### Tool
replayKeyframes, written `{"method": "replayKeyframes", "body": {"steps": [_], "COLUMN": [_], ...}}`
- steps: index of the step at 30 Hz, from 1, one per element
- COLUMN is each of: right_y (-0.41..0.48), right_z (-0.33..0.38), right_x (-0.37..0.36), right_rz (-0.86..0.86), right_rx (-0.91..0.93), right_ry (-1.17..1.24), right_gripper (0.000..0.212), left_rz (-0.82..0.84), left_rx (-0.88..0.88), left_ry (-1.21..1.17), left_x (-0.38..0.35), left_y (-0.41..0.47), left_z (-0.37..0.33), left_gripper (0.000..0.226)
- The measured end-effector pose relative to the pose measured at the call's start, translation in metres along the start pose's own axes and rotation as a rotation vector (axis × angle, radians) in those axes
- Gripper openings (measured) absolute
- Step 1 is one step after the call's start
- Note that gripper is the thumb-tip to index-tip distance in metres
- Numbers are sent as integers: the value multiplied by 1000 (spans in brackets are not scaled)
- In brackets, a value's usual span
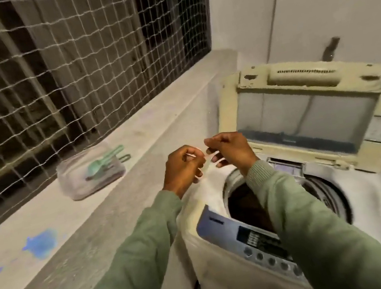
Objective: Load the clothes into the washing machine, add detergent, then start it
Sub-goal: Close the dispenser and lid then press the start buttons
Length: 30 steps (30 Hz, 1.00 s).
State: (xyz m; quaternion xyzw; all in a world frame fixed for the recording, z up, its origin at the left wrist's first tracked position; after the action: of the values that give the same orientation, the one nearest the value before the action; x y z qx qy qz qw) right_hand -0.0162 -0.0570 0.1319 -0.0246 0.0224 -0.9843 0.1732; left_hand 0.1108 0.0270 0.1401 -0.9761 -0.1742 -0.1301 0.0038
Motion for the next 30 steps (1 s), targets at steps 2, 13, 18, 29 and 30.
{"method": "replayKeyframes", "body": {"steps": [2,13,18,29,30], "right_y": [2,21,25,42,44], "right_z": [-4,-14,-14,16,21], "right_x": [27,182,233,306,309], "right_rz": [-65,-465,-606,-934,-956], "right_rx": [-9,141,199,262,281], "right_ry": [16,68,-45,-377,-432], "right_gripper": [19,11,10,12,15], "left_rz": [35,219,242,275,279], "left_rx": [21,-123,-265,-531,-563], "left_ry": [22,152,263,463,472], "left_x": [-20,-142,-178,-211,-214], "left_y": [12,90,112,175,181], "left_z": [3,-29,-41,-91,-99], "left_gripper": [8,7,9,43,48]}}
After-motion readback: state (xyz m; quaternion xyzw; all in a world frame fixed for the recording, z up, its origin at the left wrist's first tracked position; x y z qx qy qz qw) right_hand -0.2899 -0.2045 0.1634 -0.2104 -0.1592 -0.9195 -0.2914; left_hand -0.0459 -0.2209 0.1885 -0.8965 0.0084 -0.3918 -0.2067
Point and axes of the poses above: each hand's wrist, its own y-axis towards the middle knuckle, its own x-axis out of the back of the hand, z = x × y, the point moved 5 cm from there along y, towards the middle knuckle, and after that the axes turned 1 degree about z, right-handed, at the moved point
